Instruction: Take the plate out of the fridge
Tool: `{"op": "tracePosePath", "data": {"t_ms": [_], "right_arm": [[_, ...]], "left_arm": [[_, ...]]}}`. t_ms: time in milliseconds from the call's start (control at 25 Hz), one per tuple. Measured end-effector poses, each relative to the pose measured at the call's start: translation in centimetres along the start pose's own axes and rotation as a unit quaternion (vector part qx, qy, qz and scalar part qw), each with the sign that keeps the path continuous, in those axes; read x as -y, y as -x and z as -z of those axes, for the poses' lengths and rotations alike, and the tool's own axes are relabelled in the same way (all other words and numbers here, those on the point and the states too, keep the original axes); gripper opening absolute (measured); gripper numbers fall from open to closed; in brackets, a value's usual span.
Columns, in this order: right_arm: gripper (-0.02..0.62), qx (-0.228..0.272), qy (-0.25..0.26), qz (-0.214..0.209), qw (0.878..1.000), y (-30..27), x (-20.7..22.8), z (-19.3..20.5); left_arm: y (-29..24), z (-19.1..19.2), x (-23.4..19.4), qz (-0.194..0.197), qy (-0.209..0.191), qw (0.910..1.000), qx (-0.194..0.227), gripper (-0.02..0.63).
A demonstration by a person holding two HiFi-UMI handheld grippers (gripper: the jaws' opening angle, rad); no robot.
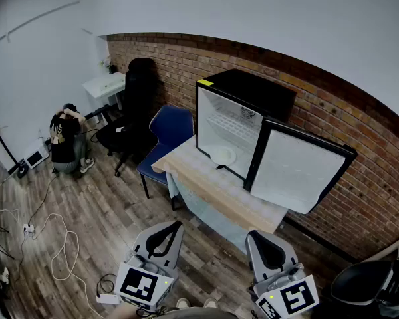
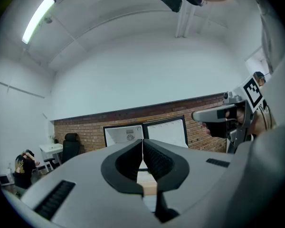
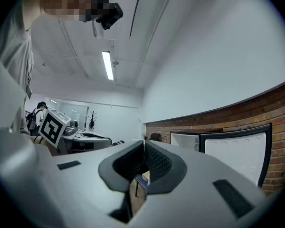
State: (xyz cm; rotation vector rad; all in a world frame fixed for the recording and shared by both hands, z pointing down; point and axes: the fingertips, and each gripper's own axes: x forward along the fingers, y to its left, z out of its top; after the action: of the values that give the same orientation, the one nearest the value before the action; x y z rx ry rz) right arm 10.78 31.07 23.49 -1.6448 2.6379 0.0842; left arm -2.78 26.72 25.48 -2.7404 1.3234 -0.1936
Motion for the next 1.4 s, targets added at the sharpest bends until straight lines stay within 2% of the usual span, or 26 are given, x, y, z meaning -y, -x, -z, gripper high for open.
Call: {"op": "tracePosePath", "data": {"t_ms": [160,400,840,1400], "right_arm": [[0.032,0.008,-0.012,0.001,1.0,-0.1,0.5,0.0],[0.032,0.007,-0.014,-0.005,1.0,0.0,0.8,0.4],[0.032,-0.002,0.003,-0.018,1.0,0.0,2.5,1.7],[0.032,-0.003,-0.002,-0.04,0.999,-0.6,4.6,2.8]], "left_arm": [[-0.6,0.0,-0.2,-0.001,-0.023,0.9996,0.013,0.018],[-0.9,0.6,0.8,-0.003,-0.023,0.9996,-0.015,0.018],[-2.2,1.0,1.9,-0.023,-0.019,0.9993,-0.021,0.018],[-3.7,1.9,2.9,-0.047,-0.016,0.9983,-0.03,0.018]]}}
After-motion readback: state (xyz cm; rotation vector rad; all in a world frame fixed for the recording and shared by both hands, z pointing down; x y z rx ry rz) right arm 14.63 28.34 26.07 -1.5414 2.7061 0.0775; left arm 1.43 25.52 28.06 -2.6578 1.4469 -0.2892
